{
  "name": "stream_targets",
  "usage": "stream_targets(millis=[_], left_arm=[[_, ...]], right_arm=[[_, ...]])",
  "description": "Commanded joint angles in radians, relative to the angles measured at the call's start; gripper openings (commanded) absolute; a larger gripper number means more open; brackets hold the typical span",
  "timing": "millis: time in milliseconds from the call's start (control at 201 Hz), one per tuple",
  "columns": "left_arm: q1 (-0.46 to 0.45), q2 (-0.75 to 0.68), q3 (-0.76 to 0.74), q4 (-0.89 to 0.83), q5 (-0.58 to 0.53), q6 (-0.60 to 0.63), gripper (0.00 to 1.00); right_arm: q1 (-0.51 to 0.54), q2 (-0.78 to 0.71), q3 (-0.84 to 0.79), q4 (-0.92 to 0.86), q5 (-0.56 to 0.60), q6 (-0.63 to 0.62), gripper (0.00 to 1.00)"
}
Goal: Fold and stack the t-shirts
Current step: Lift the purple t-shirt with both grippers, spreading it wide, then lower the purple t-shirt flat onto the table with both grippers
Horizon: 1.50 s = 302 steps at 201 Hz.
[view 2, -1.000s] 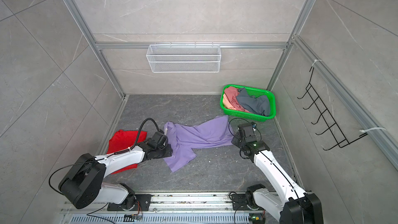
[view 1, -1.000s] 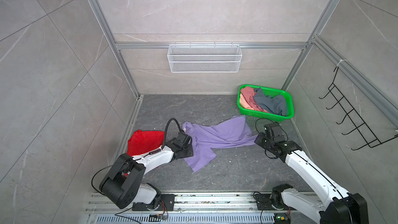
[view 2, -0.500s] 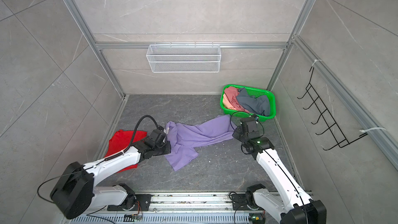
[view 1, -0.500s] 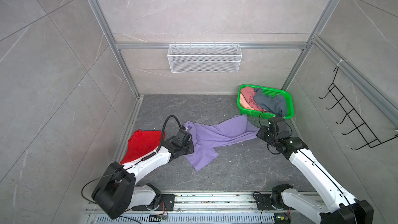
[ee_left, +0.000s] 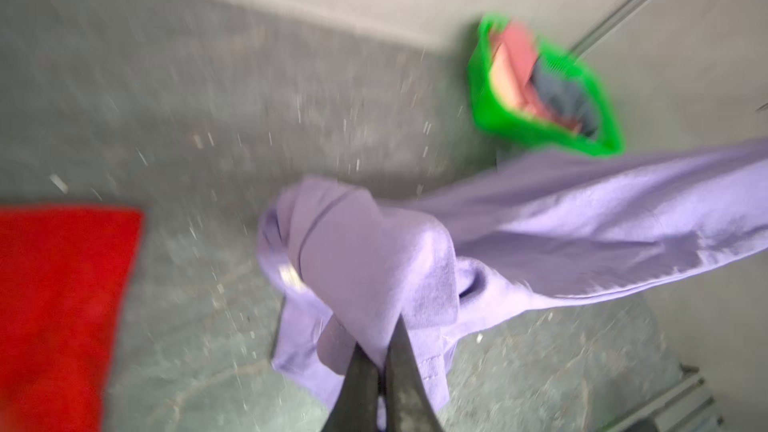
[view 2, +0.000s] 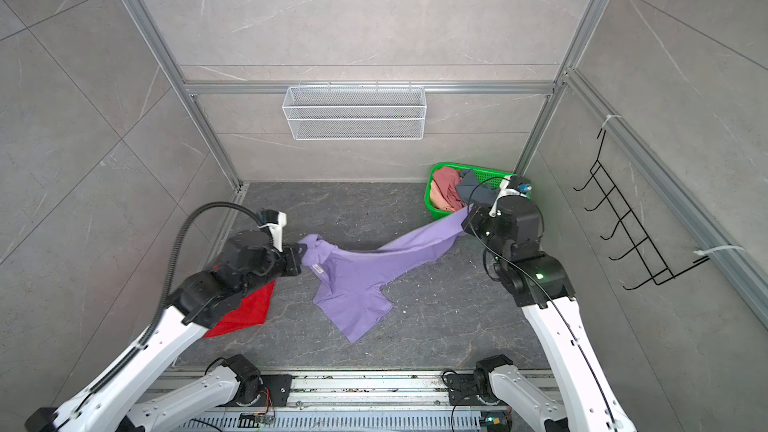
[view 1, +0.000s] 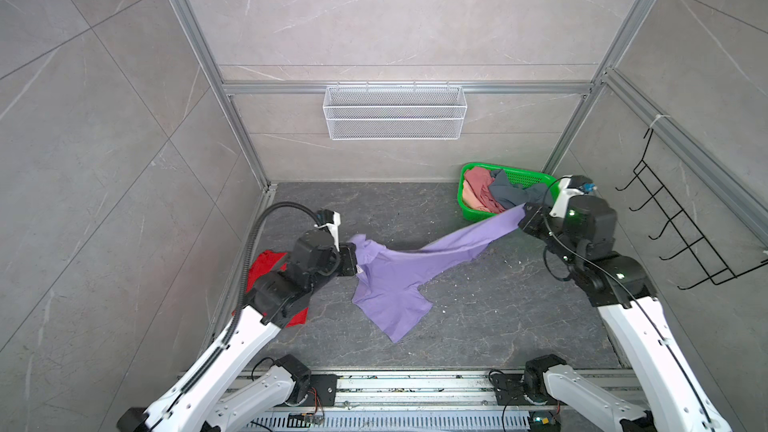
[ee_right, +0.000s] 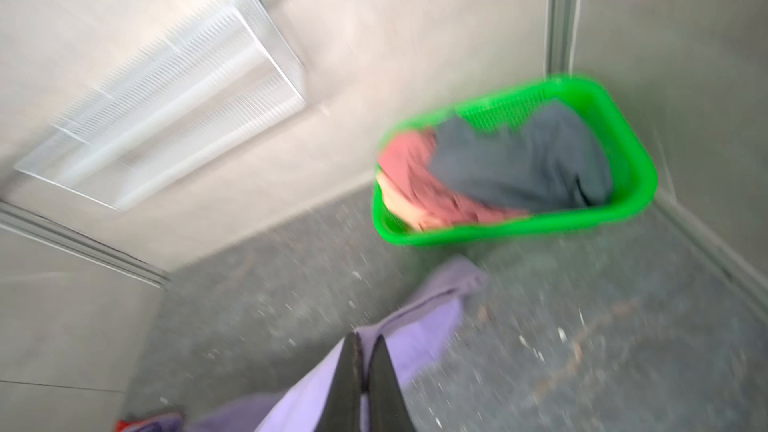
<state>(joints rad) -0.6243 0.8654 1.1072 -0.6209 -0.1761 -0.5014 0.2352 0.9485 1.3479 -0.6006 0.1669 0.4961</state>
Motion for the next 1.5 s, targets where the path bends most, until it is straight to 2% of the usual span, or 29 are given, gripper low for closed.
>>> stream_targets(millis=[0,110,329,543,772,981,1061,1125,1175,1280,1334,1394,1444,1469,1499], left_arm=[[-0.002,-0.118,0.161,-0.056,-0.143,0.142,0.0],[-0.001,-0.172,0.275,-0.033,-0.175,0.22,0.0],[-0.001,-0.174,0.495,-0.031,-0.12,0.387,0.0],[-0.001,-0.166,0.623,-0.067,-0.076,0.444,0.0],[0.001,-0.129,0.56,-0.06,-0.14,0.451,0.0],[0.0,0.038,0.353,0.03,-0.332,0.404,0.0],[0.013,0.135,0.281,0.066,-0.359,0.366,0.0],[0.075,0.228,0.246,0.093,-0.306,0.315,0.0],[0.154,0.304,0.242,0.11,-0.193,0.274,0.0],[0.283,0.472,0.308,0.125,-0.051,0.259,0.0],[0.315,0.569,0.387,0.103,-0.05,0.281,0.11],[0.337,0.654,0.471,0.082,-0.072,0.304,0.2],[0.356,0.714,0.526,0.071,-0.07,0.314,0.46],[0.367,0.735,0.549,0.065,-0.064,0.318,0.57],[0.377,0.76,0.576,0.051,-0.058,0.319,0.65]], right_arm=[[0.003,-0.051,0.14,-0.025,-0.024,-0.092,0.0],[0.003,-0.049,0.256,-0.022,-0.079,-0.122,0.0],[0.003,-0.021,0.468,-0.018,-0.221,-0.164,0.0],[0.003,-0.028,0.548,-0.053,-0.326,-0.177,0.0],[0.003,-0.012,0.431,-0.05,-0.364,-0.148,0.0],[0.003,0.131,0.206,0.1,-0.319,-0.107,0.0],[0.003,0.223,0.114,0.18,-0.311,-0.073,0.0],[0.003,0.314,0.058,0.245,-0.302,-0.05,0.0],[0.004,0.4,0.049,0.271,-0.292,-0.046,0.0],[0.003,0.568,0.093,0.321,-0.296,-0.051,0.0],[0.003,0.648,0.148,0.318,-0.301,-0.056,0.02],[0.003,0.708,0.193,0.327,-0.291,-0.063,0.24],[0.003,0.736,0.221,0.318,-0.263,-0.061,0.45],[0.003,0.739,0.231,0.312,-0.255,-0.06,0.47],[0.003,0.738,0.234,0.307,-0.245,-0.059,0.48]])
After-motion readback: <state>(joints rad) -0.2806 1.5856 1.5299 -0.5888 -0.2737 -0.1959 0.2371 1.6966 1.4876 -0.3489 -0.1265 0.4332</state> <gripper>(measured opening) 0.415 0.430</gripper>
